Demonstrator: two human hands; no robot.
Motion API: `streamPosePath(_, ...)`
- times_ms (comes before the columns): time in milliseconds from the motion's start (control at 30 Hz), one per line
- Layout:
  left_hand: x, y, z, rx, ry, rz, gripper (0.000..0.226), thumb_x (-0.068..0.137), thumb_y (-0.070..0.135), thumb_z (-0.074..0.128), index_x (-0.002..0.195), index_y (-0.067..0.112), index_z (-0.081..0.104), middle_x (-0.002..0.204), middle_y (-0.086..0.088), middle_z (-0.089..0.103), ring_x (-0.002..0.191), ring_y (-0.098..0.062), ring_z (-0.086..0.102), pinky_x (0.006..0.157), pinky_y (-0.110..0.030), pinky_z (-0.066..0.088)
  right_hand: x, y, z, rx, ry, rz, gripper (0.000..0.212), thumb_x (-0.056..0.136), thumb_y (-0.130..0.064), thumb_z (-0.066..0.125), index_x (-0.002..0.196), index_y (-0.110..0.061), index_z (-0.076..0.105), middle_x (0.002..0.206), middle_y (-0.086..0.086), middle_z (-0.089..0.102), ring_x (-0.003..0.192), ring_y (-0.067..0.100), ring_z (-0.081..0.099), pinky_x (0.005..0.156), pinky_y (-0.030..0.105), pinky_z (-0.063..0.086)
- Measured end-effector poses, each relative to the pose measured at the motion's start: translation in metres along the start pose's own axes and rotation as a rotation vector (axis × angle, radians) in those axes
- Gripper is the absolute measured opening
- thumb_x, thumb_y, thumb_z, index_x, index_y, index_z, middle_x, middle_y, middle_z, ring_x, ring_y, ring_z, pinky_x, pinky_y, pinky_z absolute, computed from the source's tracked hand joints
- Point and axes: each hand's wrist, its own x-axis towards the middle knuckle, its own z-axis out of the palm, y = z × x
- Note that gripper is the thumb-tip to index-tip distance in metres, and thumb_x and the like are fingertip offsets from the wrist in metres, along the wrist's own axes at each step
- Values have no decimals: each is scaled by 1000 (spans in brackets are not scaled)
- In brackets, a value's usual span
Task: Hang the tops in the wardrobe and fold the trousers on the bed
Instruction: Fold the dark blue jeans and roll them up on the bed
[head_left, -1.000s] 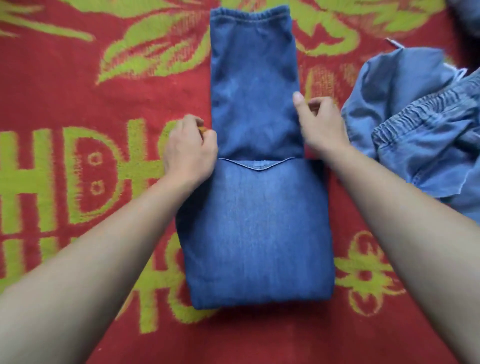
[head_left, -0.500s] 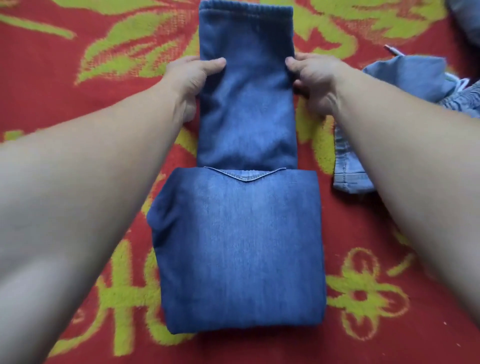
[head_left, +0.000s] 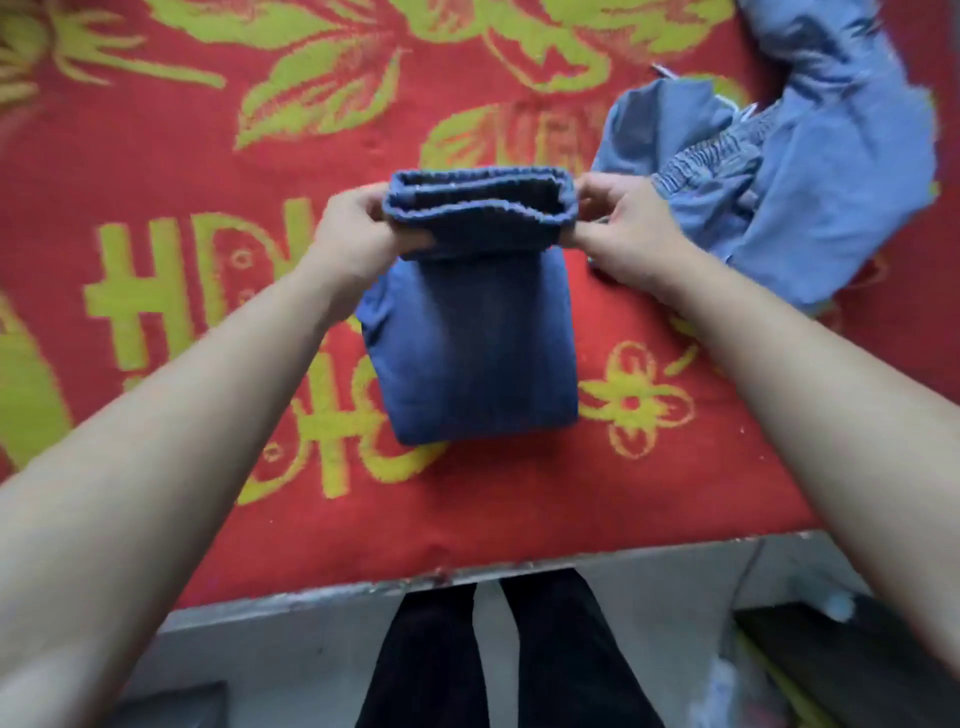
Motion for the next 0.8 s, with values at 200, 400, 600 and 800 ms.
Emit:
streamPosePath(200,-91,-118,8,1011,-130,398,35,72,-11,64,101,3,76,119,-18,68,122,-41,56,106,-45,44,-99,84,47,-854,-257,-209,20,90,-13,60,105,-17,72,113,7,65,99,33,56,80,42,47)
streamPosePath(400,-113,-157,15,1260,-314,302,52,85,8,54,137,16,57,157,-11,33,149,-36,17,105,-49,42,-124,119,83,-923,-178,-54,19,90,-15,53,98,-8,69,118,10,59,105,35,51,83,46,47)
streamPosePath(600,-71,-104,5,938,55,318,32,89,23,58,119,11,63,125,-7,59,114,-28,59,93,-43,48,-74,77,80,-654,132,88,39,82,-14,54,121,-9,55,126,16,49,116,37,47,99,46,39)
streamPosePath(800,35,-63,7,1134,-142,91,85,81,26,70,152,18,25,162,-8,17,149,-24,18,117,-48,25,22,45,69,-749,-156,114,84,83,-41,58,155,-14,24,159,11,28,150,27,14,118,47,17)
